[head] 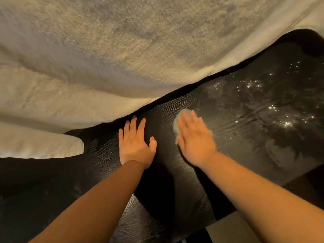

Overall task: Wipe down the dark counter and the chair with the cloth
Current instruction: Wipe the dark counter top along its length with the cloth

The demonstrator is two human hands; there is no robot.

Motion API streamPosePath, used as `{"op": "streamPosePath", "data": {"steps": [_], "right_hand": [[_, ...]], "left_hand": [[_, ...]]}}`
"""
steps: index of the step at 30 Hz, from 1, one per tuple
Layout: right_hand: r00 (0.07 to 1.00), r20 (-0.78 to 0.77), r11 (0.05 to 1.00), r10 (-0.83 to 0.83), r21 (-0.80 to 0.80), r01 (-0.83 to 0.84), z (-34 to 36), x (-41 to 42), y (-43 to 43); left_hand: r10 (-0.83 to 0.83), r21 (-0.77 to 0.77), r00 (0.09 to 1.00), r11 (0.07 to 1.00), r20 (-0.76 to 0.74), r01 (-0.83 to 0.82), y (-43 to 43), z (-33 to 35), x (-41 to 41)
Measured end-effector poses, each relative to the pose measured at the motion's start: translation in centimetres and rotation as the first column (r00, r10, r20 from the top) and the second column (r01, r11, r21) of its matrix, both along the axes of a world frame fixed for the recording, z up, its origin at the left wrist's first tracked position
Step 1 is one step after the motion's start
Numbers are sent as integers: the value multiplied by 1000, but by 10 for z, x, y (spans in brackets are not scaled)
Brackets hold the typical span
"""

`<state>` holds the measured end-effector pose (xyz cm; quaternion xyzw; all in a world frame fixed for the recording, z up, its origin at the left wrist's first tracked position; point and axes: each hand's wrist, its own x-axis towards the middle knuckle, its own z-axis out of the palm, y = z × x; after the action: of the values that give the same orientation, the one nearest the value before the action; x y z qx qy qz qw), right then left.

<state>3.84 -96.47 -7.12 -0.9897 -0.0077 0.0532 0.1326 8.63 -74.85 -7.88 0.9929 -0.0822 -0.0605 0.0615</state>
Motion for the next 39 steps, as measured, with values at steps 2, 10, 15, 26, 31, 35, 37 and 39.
{"op": "streamPosePath", "data": {"steps": [2, 10, 15, 26, 31, 35, 37, 39], "right_hand": [[991, -37, 991, 131, -3, -131, -4, -20, 23], [991, -37, 990, -127, -60, 125, -4, -2, -53], [998, -23, 996, -64, -70, 62, -1, -37, 6], [980, -80, 983, -182, -19, 181, 3, -52, -30], [991, -28, 991, -134, -21, 134, 1, -99, 45], [972, -108, 978, 207, 19, -206, 0, -128, 68], [973, -79, 976, 217, 13, -216, 3, -120, 43], [997, -74, 1000, 2, 9, -1, 8, -111, 10]], "left_hand": [[-4, 4, 1000, 1000, 5, 4, 0, -1, 0], [-16, -46, 1000, 999, 14, 16, 3, -1, -3], [-19, -36, 1000, 999, 17, 20, 4, -4, -3], [-60, -78, 998, 995, -15, 58, 8, -1, -5], [-108, 5, 992, 994, -60, 108, 10, 3, -10], [-190, 49, 979, 980, -76, 194, 24, 6, -26], [-229, 40, 970, 972, -75, 233, 37, 6, -48], [-253, 32, 964, 966, -80, 256, 49, 6, -68]]}}
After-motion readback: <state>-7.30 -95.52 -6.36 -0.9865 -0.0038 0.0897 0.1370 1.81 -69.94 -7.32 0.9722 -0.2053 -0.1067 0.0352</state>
